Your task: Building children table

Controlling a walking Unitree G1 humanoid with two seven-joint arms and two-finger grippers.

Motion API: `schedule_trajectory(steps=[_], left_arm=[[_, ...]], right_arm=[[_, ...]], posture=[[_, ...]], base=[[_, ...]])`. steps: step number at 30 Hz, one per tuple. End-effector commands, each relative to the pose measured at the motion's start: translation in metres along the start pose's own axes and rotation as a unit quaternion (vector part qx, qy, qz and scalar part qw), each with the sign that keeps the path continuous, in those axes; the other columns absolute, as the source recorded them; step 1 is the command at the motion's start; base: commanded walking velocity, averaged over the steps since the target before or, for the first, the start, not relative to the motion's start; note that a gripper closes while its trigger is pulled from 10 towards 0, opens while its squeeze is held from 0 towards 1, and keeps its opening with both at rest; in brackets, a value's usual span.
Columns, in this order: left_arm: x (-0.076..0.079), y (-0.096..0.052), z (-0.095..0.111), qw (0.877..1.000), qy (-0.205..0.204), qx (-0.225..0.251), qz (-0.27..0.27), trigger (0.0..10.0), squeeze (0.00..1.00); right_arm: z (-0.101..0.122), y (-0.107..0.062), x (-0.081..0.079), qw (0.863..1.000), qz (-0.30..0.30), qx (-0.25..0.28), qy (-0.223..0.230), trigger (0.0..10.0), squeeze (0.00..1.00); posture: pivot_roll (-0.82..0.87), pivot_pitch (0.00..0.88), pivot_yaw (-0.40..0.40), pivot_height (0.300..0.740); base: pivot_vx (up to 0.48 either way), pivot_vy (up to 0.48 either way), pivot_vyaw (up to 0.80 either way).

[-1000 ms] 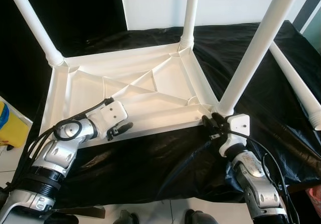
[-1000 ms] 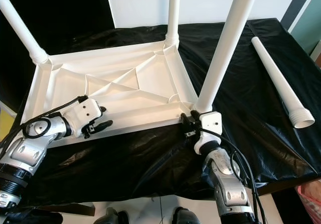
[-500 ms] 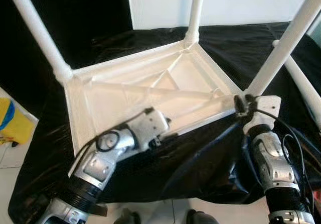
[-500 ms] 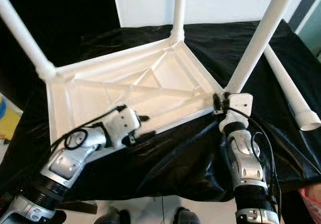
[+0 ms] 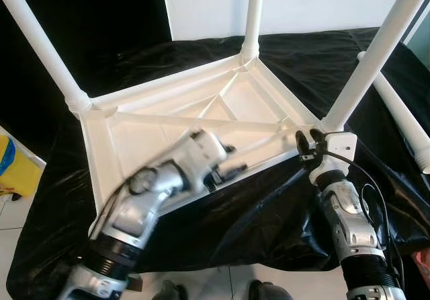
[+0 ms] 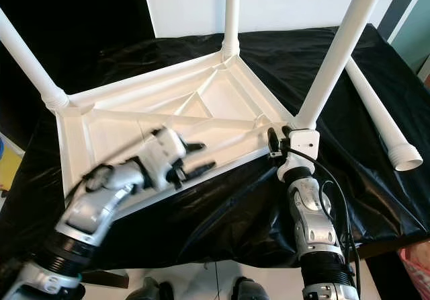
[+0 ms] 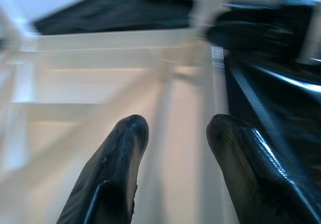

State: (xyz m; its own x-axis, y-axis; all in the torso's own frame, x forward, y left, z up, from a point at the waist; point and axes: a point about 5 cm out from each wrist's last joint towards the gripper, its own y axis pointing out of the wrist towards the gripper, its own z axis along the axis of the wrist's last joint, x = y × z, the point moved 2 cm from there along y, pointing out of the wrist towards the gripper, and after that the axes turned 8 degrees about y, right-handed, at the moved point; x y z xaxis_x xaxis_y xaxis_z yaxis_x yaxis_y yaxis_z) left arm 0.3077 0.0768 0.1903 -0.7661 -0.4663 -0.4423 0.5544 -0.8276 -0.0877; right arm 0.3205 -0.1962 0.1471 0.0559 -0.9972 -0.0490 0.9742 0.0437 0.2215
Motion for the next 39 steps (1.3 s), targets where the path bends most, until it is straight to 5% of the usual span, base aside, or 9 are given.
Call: schedule_trajectory(steps=[1,8,15,22,28,36,39], left_arm=[[-0.003,-0.003,-0.001,1.000,-0.011,-0.003,0.019,10.0,0.00],[-0.036,-0.040,-0.023,0.992,0.046,-0.086,0.075,10.0,0.00],[-0.044,-0.053,-0.028,0.988,0.055,-0.111,0.089,10.0,0.00],[-0.068,-0.083,-0.060,0.956,0.130,-0.227,0.135,10.0,0.00],[-0.078,-0.093,-0.076,0.932,0.153,-0.284,0.165,10.0,0.00],[-0.076,-0.096,-0.083,0.925,0.170,-0.304,0.152,10.0,0.00],[-0.051,-0.080,-0.083,0.940,0.173,-0.280,0.087,10.0,0.00]], right_arm=[[-0.001,-0.004,0.000,1.000,-0.005,0.002,-0.004,10.0,0.00],[-0.013,-0.026,-0.009,0.999,-0.050,-0.010,-0.011,10.0,0.00],[-0.015,-0.032,-0.013,0.998,-0.054,-0.016,-0.008,10.0,0.00],[-0.014,-0.053,-0.012,0.996,-0.080,-0.020,-0.022,10.0,0.00],[-0.011,-0.060,-0.015,0.996,-0.078,-0.019,-0.027,10.0,0.00],[-0.013,-0.062,-0.018,0.997,-0.076,-0.028,-0.019,10.0,0.00],[-0.024,-0.058,-0.022,0.996,-0.073,-0.059,-0.006,10.0,0.00]], posture=[[-0.06,0.145,0.047,0.740],[-0.06,0.149,0.037,0.740],[-0.06,0.151,0.036,0.740],[-0.07,0.164,0.024,0.740],[-0.08,0.166,0.025,0.740],[-0.08,0.167,0.027,0.740],[-0.07,0.164,0.027,0.740]], base=[[0.000,0.000,0.00],[0.000,0.000,0.00],[0.000,0.000,0.00],[0.000,0.000,0.00],[0.000,0.000,0.00],[0.000,0.000,0.00],[0.000,0.000,0.00]])
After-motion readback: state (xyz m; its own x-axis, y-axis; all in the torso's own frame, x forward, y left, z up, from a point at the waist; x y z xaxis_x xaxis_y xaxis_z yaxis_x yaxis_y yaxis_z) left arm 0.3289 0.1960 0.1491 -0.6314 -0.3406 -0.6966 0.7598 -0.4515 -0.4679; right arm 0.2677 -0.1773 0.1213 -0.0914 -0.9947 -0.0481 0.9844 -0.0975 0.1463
